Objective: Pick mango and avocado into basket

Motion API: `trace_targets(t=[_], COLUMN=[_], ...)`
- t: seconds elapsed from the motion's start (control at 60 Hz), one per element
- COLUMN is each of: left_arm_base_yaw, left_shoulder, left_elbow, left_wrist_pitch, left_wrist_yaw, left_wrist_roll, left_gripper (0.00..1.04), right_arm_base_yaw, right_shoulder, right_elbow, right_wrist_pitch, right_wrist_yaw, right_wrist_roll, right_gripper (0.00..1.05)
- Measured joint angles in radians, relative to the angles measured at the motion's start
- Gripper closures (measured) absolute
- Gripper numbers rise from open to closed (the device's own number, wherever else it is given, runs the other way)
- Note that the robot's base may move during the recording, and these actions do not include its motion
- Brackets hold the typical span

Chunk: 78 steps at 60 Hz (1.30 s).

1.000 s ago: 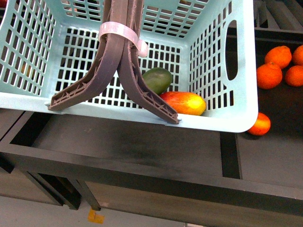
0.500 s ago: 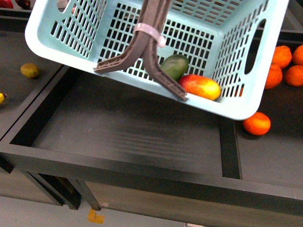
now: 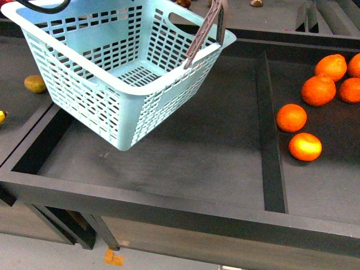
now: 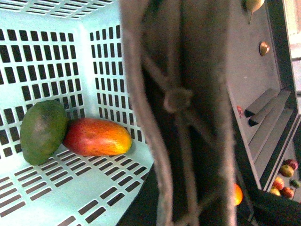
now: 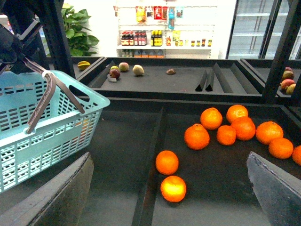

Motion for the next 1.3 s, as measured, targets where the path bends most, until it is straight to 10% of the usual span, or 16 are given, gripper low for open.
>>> trace_targets(t=[0.933,1.299], left_arm_base_yaw=[0.055,0.058], left_shoulder=[0.285,0.278], left_elbow=[0.159,0.164], left_wrist_pitch=[0.256,0.141], left_wrist_yaw=[0.014,0.003], left_wrist_roll=[-0.465,-0.474], left_gripper=[0.99,0.25], right_arm_base_yaw=[0.000,0.000], right_shoulder=[0.000,0.000], right_elbow=[0.000,0.000], right_wrist_pitch=[0.000,0.000], right_wrist_yaw=[0.000,0.000], right_wrist_roll=[0.000,0.000], right_gripper=[0.08,0.08])
